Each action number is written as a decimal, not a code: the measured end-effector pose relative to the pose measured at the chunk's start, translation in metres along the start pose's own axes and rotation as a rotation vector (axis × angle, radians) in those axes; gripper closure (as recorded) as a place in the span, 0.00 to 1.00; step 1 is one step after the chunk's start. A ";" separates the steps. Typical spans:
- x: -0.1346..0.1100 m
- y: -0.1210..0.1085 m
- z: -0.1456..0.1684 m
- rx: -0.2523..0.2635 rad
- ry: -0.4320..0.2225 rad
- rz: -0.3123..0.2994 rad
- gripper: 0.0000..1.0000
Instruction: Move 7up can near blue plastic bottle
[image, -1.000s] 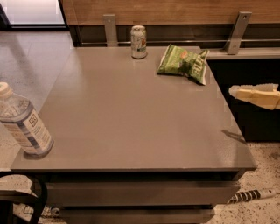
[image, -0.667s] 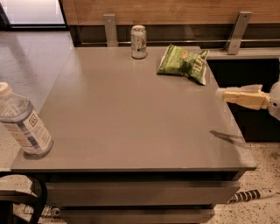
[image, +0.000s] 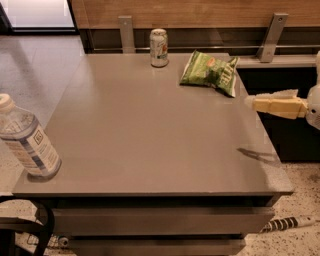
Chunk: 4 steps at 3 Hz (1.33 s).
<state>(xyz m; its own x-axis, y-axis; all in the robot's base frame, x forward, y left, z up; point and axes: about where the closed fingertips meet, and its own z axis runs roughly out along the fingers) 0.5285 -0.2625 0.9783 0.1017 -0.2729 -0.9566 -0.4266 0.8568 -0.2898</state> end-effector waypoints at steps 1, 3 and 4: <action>-0.010 0.003 0.020 -0.027 0.061 -0.013 0.00; -0.005 0.037 0.110 -0.123 0.088 0.123 0.00; -0.004 0.052 0.150 -0.156 0.032 0.183 0.00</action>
Offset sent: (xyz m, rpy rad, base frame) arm 0.0964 0.1039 -0.0089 0.0403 0.2279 0.1218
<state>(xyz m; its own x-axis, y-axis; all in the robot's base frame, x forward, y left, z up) 0.6404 -0.1510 0.9626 -0.0171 -0.1353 -0.9907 -0.5693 0.8158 -0.1016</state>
